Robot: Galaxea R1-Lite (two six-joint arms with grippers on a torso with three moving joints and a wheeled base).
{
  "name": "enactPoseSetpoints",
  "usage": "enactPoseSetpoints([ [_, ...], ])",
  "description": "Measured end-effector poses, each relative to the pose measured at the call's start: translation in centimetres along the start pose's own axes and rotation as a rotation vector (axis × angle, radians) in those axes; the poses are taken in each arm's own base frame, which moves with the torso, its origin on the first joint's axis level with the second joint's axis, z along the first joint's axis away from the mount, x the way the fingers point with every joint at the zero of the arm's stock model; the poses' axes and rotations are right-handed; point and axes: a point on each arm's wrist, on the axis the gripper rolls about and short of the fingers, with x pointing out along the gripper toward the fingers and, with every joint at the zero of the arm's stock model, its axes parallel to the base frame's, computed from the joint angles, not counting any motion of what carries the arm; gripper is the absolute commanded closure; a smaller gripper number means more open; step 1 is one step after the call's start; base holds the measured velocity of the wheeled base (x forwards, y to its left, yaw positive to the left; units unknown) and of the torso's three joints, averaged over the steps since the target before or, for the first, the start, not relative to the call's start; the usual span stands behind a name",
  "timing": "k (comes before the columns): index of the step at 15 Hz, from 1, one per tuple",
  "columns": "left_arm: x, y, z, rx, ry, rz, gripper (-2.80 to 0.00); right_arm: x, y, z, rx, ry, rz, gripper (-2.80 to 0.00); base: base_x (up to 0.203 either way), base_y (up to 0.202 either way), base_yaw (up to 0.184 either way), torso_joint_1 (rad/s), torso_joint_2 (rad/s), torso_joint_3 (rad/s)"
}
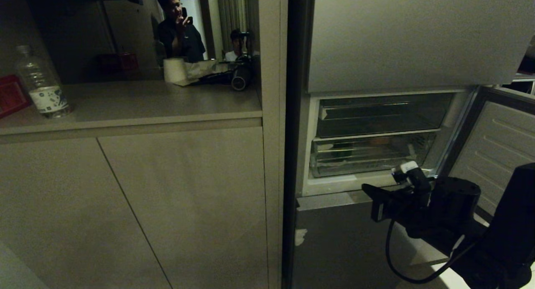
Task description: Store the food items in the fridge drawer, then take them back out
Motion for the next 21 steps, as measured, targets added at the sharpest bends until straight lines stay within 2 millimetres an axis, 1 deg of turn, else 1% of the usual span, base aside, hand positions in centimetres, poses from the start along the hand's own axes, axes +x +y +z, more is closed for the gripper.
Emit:
enactPoseSetpoints([
  [2, 0.0, 0.0, 0.0, 0.0, 0.0, 0.0, 0.0, 1.5, 0.2, -0.4, 0.016, -0.006, -0.025, 0.0, 0.0, 0.0, 0.0, 0.0, 0.0, 0.0],
  [3, 0.0, 0.0, 0.0, 0.0, 0.0, 0.0, 0.0, 2.6, 0.2, -0.6, 0.025, -0.016, -0.059, -2.8, 0.0, 0.0, 0.0, 0.0, 0.0, 0.0],
  [5, 0.0, 0.0, 0.0, 0.0, 0.0, 0.0, 0.0, 4.4, 0.2, -1.0, 0.033, -0.032, -0.094, -2.8, 0.0, 0.0, 0.0, 0.0, 0.0, 0.0],
  [10, 0.0, 0.0, 0.0, 0.0, 0.0, 0.0, 0.0, 7.7, 0.8, -1.4, 0.09, -0.087, -0.076, -2.8, 0.0, 0.0, 0.0, 0.0, 0.0, 0.0],
  [16, 0.0, 0.0, 0.0, 0.0, 0.0, 0.0, 0.0, 11.6, 2.0, -0.9, 0.109, -0.191, -0.047, -2.8, 0.0, 0.0, 0.0, 0.0, 0.0, 0.0],
  [19, 0.0, 0.0, 0.0, 0.0, 0.0, 0.0, 0.0, 13.3, 2.1, -0.7, 0.106, -0.24, -0.09, -2.8, 0.0, 0.0, 0.0, 0.0, 0.0, 0.0],
  [21, 0.0, 0.0, 0.0, 0.0, 0.0, 0.0, 0.0, 14.1, 2.1, -0.8, 0.108, -0.259, -0.109, -2.8, 0.0, 0.0, 0.0, 0.0, 0.0, 0.0],
])
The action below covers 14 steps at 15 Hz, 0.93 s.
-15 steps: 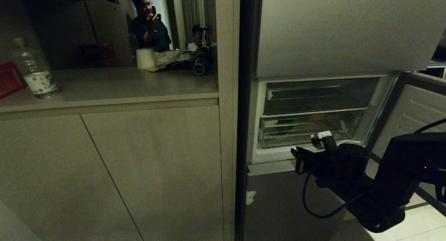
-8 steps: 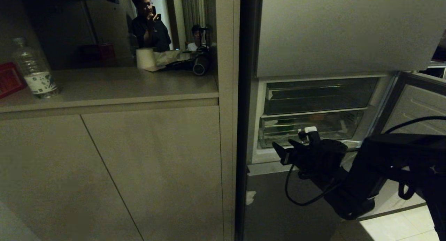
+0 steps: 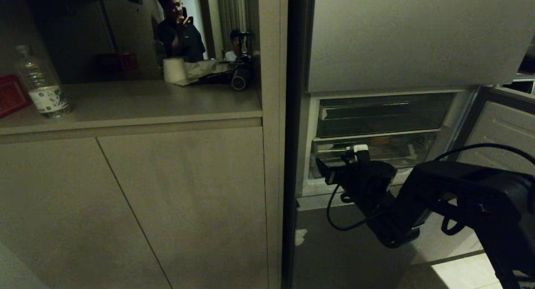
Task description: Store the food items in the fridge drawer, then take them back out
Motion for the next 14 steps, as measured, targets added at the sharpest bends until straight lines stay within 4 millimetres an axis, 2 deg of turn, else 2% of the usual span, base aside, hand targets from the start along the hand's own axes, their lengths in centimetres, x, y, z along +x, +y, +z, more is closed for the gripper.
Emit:
enactPoseSetpoints([
  [3, 0.0, 0.0, 0.0, 0.0, 0.0, 0.0, 0.0, 0.9, -0.2, -0.1, 0.0, -0.023, -0.025, -2.8, 0.0, 0.0, 0.0, 0.0, 0.0, 0.0],
  [14, 0.0, 0.0, 0.0, 0.0, 0.0, 0.0, 0.0, 2.4, -0.8, -1.3, -0.004, 0.073, -0.047, -2.8, 0.0, 0.0, 0.0, 0.0, 0.0, 0.0],
])
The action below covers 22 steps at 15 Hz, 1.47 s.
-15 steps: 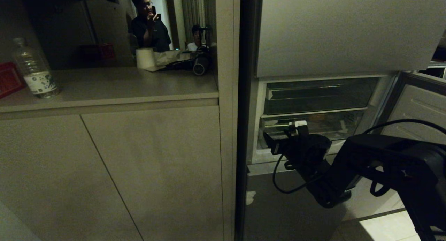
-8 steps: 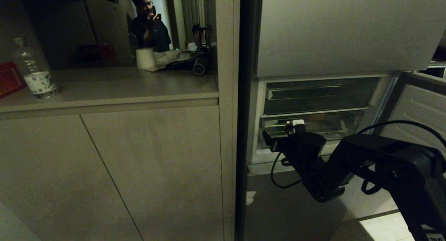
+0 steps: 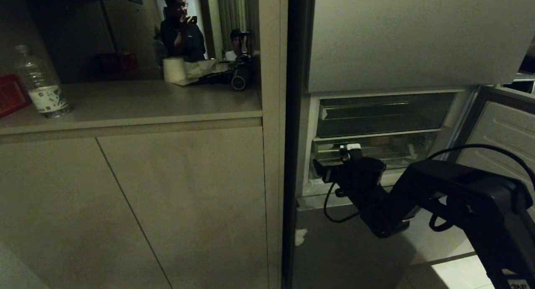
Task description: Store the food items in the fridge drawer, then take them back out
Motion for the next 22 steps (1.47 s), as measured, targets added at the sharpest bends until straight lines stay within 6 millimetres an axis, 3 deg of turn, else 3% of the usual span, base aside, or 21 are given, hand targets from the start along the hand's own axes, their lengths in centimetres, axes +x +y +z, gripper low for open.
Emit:
enactPoseSetpoints([
  [22, 0.0, 0.0, 0.0, 0.0, 0.0, 0.0, 0.0, 3.3, -0.4, -0.4, -0.005, -0.001, -0.037, -2.8, 0.0, 0.0, 0.0, 0.0, 0.0, 0.0],
])
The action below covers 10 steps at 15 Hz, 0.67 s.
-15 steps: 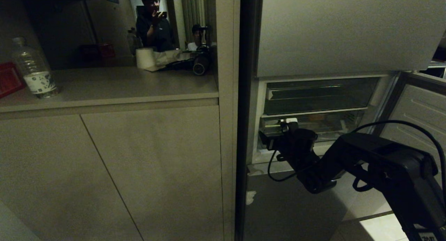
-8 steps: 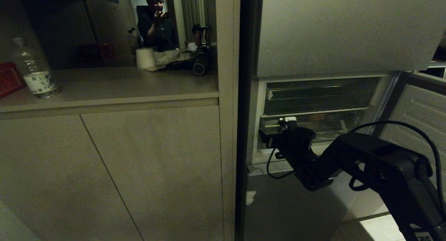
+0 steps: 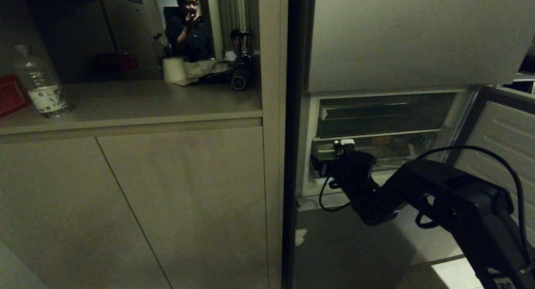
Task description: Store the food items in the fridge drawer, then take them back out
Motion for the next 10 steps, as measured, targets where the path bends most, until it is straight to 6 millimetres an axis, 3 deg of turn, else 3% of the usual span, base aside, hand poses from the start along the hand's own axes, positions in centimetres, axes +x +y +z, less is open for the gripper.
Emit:
enactPoseSetpoints([
  [10, 0.0, 0.0, 0.0, 0.0, 0.0, 0.0, 0.0, 0.76, -0.11, -0.17, 0.001, -0.013, -0.003, -2.8, 0.0, 0.0, 0.0, 0.0, 0.0, 0.0],
])
